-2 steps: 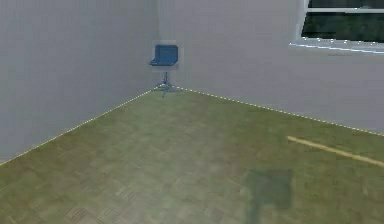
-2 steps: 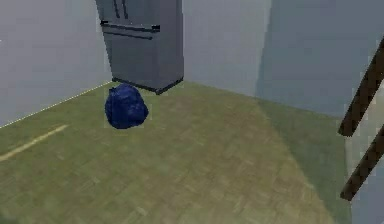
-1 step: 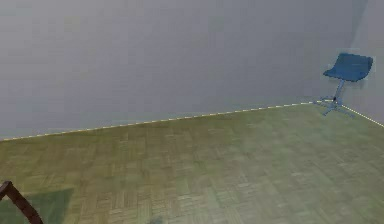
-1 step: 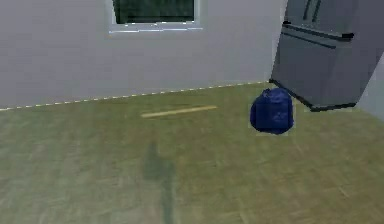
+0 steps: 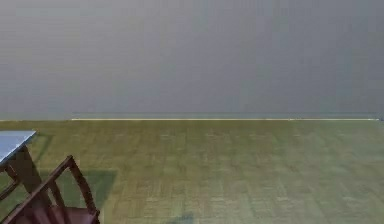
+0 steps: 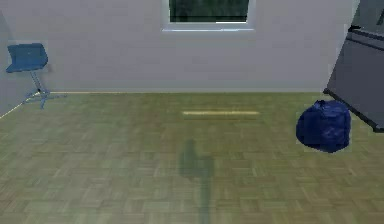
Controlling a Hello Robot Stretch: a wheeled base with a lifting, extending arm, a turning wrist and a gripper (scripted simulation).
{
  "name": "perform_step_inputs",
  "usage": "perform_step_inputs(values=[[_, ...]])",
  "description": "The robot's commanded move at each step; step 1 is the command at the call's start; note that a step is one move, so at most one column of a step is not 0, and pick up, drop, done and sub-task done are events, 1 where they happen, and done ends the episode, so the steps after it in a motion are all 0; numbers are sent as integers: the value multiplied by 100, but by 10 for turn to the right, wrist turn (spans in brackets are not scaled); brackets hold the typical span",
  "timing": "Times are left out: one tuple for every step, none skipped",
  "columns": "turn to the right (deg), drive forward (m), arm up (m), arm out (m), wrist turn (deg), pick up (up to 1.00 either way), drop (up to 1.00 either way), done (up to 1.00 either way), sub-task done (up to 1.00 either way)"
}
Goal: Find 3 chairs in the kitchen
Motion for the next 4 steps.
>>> perform_step_inputs(values=[[0, 95, 0, 0, 0, 0, 0, 0, 0], [-450, 0, 0, 0, 0, 0, 0, 0, 0], [-30, 0, 0, 0, 0, 0, 0, 0, 0], [0, 70, 0, 0, 0, 0, 0, 0, 0]])
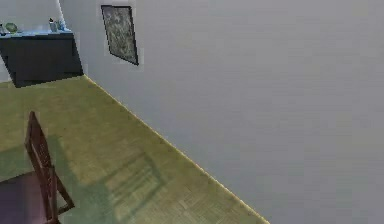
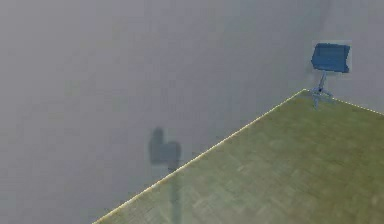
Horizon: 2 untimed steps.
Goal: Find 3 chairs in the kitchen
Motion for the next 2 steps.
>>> perform_step_inputs(values=[[-450, 0, 0, 0, 0, 0, 0, 0, 0], [0, 0, 0, 0, 0, 0, 0, 100, 0]])
